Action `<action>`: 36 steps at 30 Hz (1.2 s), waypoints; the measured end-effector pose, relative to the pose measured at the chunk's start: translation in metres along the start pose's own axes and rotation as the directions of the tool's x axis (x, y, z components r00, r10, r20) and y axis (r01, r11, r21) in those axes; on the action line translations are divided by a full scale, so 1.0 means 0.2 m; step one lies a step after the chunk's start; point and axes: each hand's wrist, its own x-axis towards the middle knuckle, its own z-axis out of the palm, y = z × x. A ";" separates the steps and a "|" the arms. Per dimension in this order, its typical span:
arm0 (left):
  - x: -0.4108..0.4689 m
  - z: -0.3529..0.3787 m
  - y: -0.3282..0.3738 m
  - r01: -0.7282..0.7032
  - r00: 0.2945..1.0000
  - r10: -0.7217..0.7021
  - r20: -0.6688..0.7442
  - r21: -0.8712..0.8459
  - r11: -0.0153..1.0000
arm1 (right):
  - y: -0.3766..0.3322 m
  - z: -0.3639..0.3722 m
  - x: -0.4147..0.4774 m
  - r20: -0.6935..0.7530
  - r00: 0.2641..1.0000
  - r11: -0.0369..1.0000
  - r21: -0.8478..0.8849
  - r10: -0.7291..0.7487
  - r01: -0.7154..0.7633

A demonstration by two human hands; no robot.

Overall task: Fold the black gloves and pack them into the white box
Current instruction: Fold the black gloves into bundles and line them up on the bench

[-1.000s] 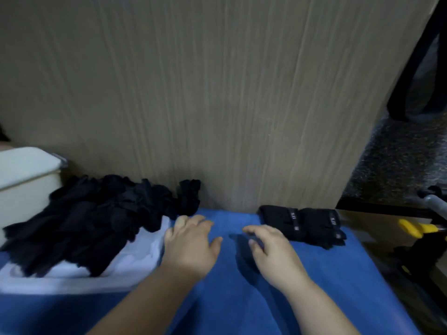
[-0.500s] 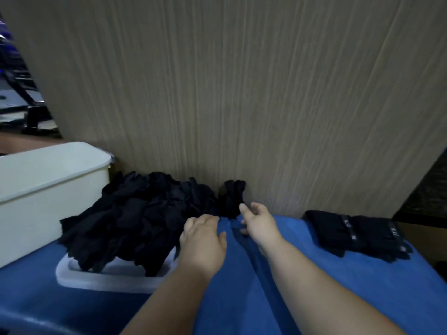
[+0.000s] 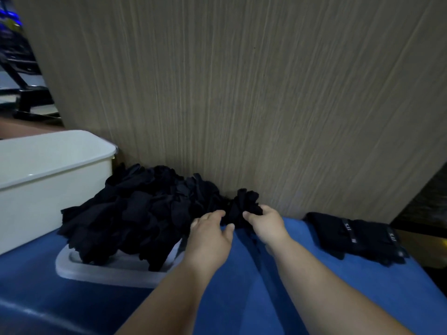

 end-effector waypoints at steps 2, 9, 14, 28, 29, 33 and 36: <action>-0.01 0.01 0.02 0.013 0.999 -0.011 0.034 -0.055 0.998 | 0.01 -0.07 -0.11 0.036 0.999 0.993 0.111 0.036 -0.040; -0.14 0.11 0.14 -0.044 0.982 0.087 0.167 -0.242 0.969 | 0.11 -0.29 -0.42 0.146 0.983 0.955 0.255 0.113 -0.148; -0.22 0.17 0.20 -0.098 0.960 0.174 0.218 -0.318 0.943 | 0.18 -0.42 -0.53 0.137 0.978 0.903 0.380 0.160 -0.201; -0.33 0.19 0.26 -0.191 0.938 0.237 0.254 -0.193 0.962 | 0.28 -0.46 -0.52 -0.119 0.976 0.981 0.047 -0.182 0.189; -0.33 0.19 0.26 -0.133 0.944 0.198 0.264 -0.246 0.960 | 0.28 -0.46 -0.51 -0.122 0.970 0.976 0.026 -0.211 0.216; -0.33 0.16 0.27 0.068 0.955 0.046 0.292 -0.368 0.927 | 0.27 -0.48 -0.52 -0.114 0.960 0.966 0.011 -0.256 0.259; -0.32 0.15 0.27 0.182 0.942 -0.030 0.333 -0.434 0.882 | 0.25 -0.50 -0.52 -0.125 0.952 0.957 0.030 -0.281 0.287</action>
